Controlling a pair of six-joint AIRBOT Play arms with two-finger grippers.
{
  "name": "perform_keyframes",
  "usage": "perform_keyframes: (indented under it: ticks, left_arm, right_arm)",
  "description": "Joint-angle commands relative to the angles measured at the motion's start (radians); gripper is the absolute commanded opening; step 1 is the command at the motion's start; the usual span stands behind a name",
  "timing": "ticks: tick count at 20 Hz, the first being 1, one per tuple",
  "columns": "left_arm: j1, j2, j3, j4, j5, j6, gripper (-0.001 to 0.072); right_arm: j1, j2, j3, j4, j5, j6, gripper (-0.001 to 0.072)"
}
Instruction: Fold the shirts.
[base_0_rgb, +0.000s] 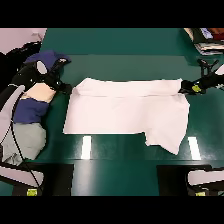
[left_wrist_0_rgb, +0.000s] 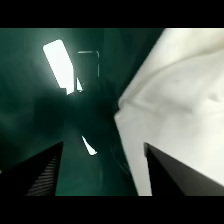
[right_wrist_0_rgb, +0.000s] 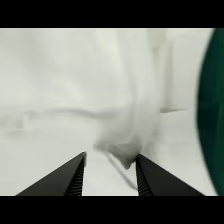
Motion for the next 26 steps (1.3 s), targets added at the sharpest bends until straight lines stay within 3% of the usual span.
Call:
perform_keyframes:
  ticks: [1, 6, 9, 11, 15, 22, 23, 25, 26]
  left_arm:
    - [0.003, -0.001, 0.002, -0.010, -0.066, -0.077, 0.0601]
    - [0.119, 0.098, -0.018, -0.076, -0.237, -0.130, 0.0601]
    - [0.196, 0.217, -0.212, -0.208, -0.249, -0.116, 0.0601]
    - [0.207, 0.314, -0.393, -0.217, -0.236, -0.111, 0.0601]
    - [0.207, 0.462, -0.662, -0.262, -0.145, -0.111, 0.0601]
    - [0.148, 0.474, -0.765, -0.403, -0.116, -0.034, 0.0599]
    - [0.130, 0.474, -0.765, -0.403, -0.115, -0.042, 0.0549]
    - [0.125, 0.474, -0.757, -0.411, -0.119, -0.040, 0.0021]
    - [0.125, 0.474, -0.744, -0.411, -0.124, -0.041, 0.0027]
  right_arm:
    - [-0.004, 0.013, -0.018, 0.053, 0.030, 0.001, 0.0387]
    - [-0.035, 0.144, -0.018, 0.042, 0.146, -0.030, 0.0386]
    - [-0.076, 0.210, -0.018, 0.050, 0.322, -0.084, 0.0386]
    - [-0.097, 0.240, -0.018, 0.050, 0.399, -0.096, 0.0386]
    - [-0.132, 0.297, -0.019, 0.051, 0.406, -0.097, 0.0386]
    - [-0.143, 0.377, -0.130, 0.046, 0.405, -0.097, 0.0386]
    - [-0.156, 0.399, -0.185, 0.048, 0.405, -0.097, 0.0386]
    - [-0.206, 0.442, -0.299, 0.045, 0.404, -0.096, 0.0386]
    - [-0.240, 0.462, -0.356, 0.036, 0.406, -0.096, 0.0386]
